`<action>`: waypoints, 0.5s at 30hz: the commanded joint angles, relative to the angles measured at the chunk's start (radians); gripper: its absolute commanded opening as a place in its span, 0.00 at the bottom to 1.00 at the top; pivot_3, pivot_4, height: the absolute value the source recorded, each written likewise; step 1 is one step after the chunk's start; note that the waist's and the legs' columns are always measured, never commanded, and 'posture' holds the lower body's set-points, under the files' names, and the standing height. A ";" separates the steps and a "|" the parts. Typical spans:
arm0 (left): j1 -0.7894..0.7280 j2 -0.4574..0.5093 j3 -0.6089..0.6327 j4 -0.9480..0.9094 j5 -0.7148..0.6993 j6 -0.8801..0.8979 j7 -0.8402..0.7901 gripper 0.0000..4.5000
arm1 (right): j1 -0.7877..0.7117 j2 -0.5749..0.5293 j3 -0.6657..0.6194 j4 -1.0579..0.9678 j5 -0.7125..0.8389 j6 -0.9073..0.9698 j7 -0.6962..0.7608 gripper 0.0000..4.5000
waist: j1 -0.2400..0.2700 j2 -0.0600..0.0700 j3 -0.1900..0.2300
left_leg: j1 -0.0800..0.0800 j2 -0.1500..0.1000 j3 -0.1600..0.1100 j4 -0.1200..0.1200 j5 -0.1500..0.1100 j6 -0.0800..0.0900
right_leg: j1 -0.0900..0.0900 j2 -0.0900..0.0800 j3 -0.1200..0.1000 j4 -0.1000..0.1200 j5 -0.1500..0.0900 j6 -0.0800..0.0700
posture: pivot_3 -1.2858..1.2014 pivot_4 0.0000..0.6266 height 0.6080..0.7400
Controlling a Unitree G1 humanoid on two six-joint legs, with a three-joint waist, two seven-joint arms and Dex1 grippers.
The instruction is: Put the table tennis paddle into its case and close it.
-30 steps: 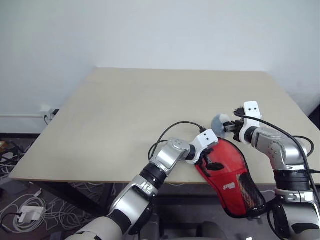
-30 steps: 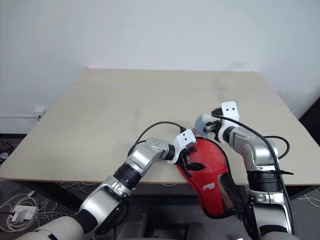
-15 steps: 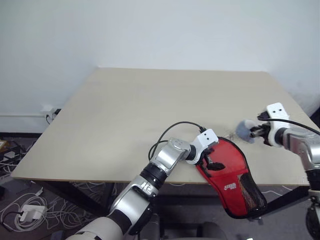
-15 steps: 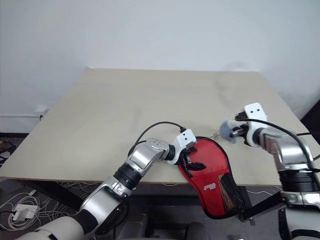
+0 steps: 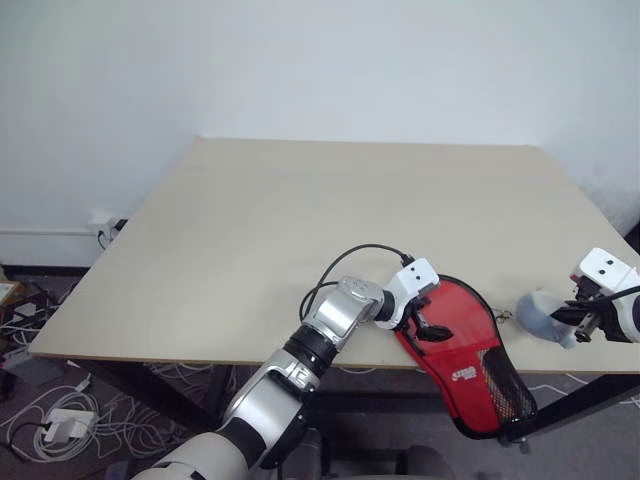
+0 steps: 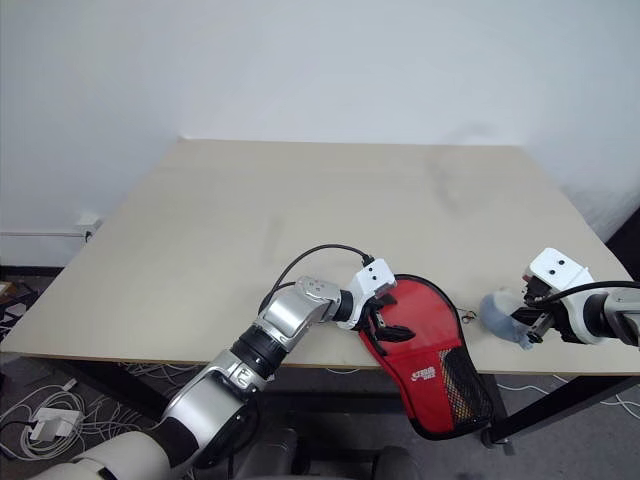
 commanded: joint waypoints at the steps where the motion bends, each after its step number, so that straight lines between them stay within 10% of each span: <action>1: 0.023 0.002 -0.022 0.080 0.016 0.029 0.001 1.00 | 0.068 -0.043 -0.098 -0.016 -0.008 -0.066 0.066 0.00 | 0.004 0.000 0.000 | 0.000 0.000 0.000 0.000 0.000 0.000 | 0.000 0.000 0.000 0.000 0.000 0.000 | 0.52 0.00 0.81; 15: 0.022 -0.006 -0.021 0.092 0.014 0.030 -0.007 1.00 | 0.507 -0.026 -0.386 -0.031 -0.125 -0.282 0.242 0.00 | 0.027 0.000 0.000 | 0.000 -0.001 0.000 0.007 -0.006 0.002 | 0.004 -0.001 0.000 -0.001 -0.003 0.004 | 0.52 0.00 0.81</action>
